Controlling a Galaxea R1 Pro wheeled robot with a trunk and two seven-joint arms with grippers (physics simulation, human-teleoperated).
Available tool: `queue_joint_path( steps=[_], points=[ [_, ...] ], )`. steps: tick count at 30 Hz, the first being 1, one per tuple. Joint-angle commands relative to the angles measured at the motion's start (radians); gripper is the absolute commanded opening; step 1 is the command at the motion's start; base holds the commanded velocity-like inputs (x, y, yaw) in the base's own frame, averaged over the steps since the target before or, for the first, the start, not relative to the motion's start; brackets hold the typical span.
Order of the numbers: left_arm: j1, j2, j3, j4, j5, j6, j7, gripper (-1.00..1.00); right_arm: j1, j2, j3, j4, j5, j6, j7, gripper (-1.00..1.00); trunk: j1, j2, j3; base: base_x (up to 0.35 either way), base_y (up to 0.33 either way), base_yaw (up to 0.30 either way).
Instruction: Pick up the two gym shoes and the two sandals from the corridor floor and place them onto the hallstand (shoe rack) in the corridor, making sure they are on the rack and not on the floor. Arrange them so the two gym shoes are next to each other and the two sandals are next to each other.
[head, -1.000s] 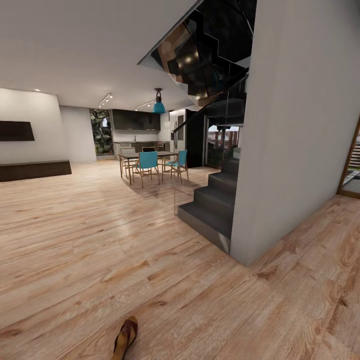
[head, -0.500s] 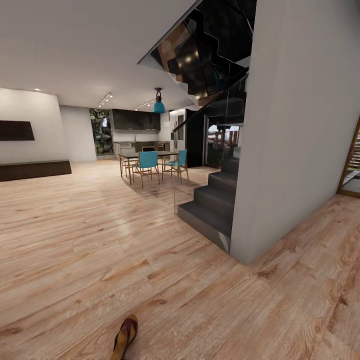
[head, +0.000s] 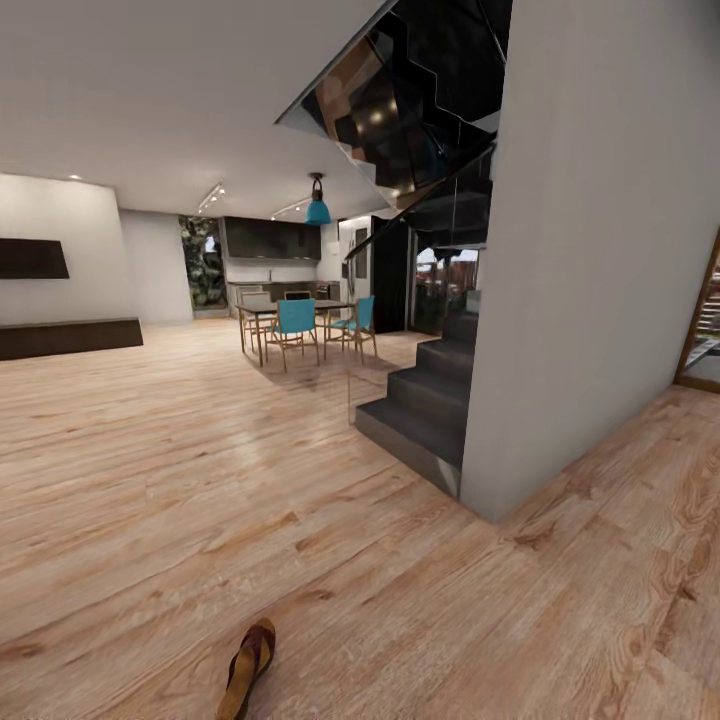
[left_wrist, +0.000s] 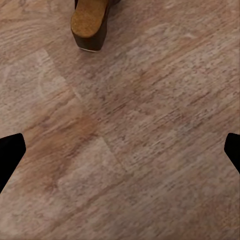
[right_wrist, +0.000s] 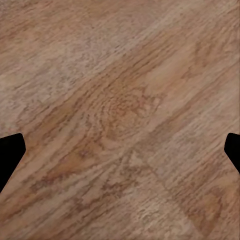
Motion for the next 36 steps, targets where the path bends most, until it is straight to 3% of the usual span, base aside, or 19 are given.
queue_joint_path(
  steps=[1, 8, 23, 30, 32, 36],
  points=[
    [0.001, 0.0, 0.0, -0.003, 0.0, 0.007, 0.0, 1.0, -0.001, 0.0, 0.0, 0.001, 0.0, -0.003, -0.002, 1.0, 0.004, -0.008, -0.004, 0.0, 0.0, 0.0],
    [0.001, 0.0, 0.0, -0.003, 0.0, 0.007, 0.0, 1.0, -0.001, 0.0, 0.001, 0.001, 0.0, -0.003, -0.002, 1.0, 0.031, -0.057, -0.026, 0.0, 0.0, 0.0],
    [0.0, 0.0, 0.0, -0.002, 0.0, 0.007, 0.0, 1.0, -0.001, 0.0, 0.001, 0.001, 0.0, -0.002, -0.002, 1.0, 0.037, -0.06, -0.084, 0.0, 0.0, 0.0],
    [0.0, -0.001, -0.001, -0.004, 0.002, 0.007, 0.0, 1.0, -0.001, -0.001, 0.001, 0.001, 0.0, -0.003, -0.002, 1.0, 0.037, -0.06, -0.084, 0.0, 0.0, 0.0],
    [0.0, -0.002, -0.003, -0.023, 0.002, 0.01, -0.001, 1.0, -0.001, -0.002, 0.0, 0.0, 0.0, -0.003, -0.002, 1.0, 0.037, -0.06, -0.084, 0.0, 0.0, 0.0],
    [0.0, -0.004, -0.005, -0.179, 0.003, 0.045, -0.005, 1.0, -0.001, -0.007, -0.001, -0.005, 0.0, -0.007, -0.004, 1.0, 0.037, -0.06, -0.084, 0.0, 0.0, 0.0]
  ],
)
